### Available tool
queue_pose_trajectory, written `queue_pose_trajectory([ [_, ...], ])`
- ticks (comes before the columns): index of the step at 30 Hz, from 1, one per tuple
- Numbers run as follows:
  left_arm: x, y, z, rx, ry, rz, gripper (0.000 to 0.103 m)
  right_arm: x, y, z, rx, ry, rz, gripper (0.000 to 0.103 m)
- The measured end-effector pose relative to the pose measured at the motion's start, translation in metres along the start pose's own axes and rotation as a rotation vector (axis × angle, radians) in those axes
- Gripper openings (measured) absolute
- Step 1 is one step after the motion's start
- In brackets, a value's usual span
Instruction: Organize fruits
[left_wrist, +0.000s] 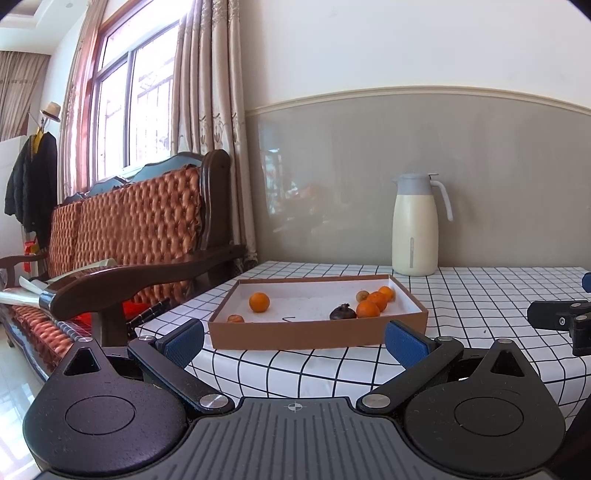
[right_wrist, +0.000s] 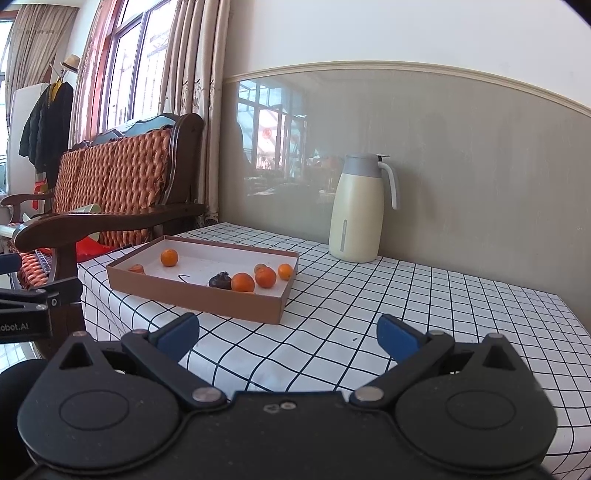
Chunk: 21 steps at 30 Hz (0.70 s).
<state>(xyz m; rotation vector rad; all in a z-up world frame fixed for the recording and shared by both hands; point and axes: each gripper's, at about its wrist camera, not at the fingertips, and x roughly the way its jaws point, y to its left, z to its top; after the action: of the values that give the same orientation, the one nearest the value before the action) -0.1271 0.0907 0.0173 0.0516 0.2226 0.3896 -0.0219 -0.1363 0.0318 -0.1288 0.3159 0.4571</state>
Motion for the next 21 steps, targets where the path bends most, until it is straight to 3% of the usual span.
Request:
queue_pose_trajectory([
  [21, 0.0018, -0.0009, -0.0003, 0.001, -0.001, -0.004, 0.103, 0.0011, 0.0005, 0.0005, -0.001, 0.004, 0.001, 0.097],
])
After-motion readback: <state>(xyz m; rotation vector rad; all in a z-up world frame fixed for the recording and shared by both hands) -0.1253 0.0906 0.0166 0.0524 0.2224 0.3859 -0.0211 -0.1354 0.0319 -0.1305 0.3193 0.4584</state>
